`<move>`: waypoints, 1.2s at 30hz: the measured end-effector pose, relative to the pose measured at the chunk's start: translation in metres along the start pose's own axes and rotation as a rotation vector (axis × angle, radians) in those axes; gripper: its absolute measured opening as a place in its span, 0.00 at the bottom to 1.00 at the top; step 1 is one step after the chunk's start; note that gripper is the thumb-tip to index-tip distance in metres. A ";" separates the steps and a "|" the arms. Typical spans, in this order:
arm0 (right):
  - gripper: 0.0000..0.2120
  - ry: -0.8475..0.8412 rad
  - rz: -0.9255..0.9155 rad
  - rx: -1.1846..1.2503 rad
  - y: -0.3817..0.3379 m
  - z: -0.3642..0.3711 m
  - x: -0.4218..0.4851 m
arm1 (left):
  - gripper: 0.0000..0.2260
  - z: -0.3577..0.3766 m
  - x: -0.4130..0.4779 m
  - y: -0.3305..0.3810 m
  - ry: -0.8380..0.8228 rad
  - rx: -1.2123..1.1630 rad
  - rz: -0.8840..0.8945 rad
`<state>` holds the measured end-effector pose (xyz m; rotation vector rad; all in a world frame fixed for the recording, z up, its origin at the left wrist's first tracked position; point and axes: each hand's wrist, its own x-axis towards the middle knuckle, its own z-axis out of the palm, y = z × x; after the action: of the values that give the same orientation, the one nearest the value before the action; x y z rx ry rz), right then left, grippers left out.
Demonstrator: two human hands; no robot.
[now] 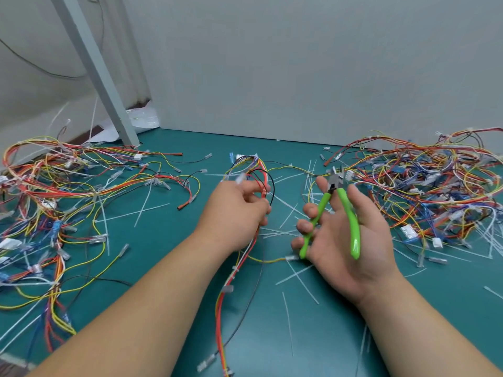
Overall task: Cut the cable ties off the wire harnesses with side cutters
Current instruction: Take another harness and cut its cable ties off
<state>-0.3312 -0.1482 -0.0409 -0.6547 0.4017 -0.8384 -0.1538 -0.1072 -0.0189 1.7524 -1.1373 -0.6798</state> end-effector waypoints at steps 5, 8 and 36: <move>0.33 -0.007 -0.037 -0.101 0.004 0.001 -0.002 | 0.07 0.005 -0.030 -0.008 0.027 0.493 0.270; 0.32 -0.063 0.005 -0.180 0.007 0.001 -0.003 | 0.08 0.013 -0.042 -0.014 0.001 0.616 0.365; 0.39 -0.144 0.023 -0.177 0.008 -0.001 -0.003 | 0.12 0.004 -0.015 -0.038 -0.241 -0.905 -0.135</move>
<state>-0.3297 -0.1422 -0.0467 -0.8675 0.3542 -0.7336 -0.1481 -0.0886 -0.0551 0.9844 -0.6768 -1.2719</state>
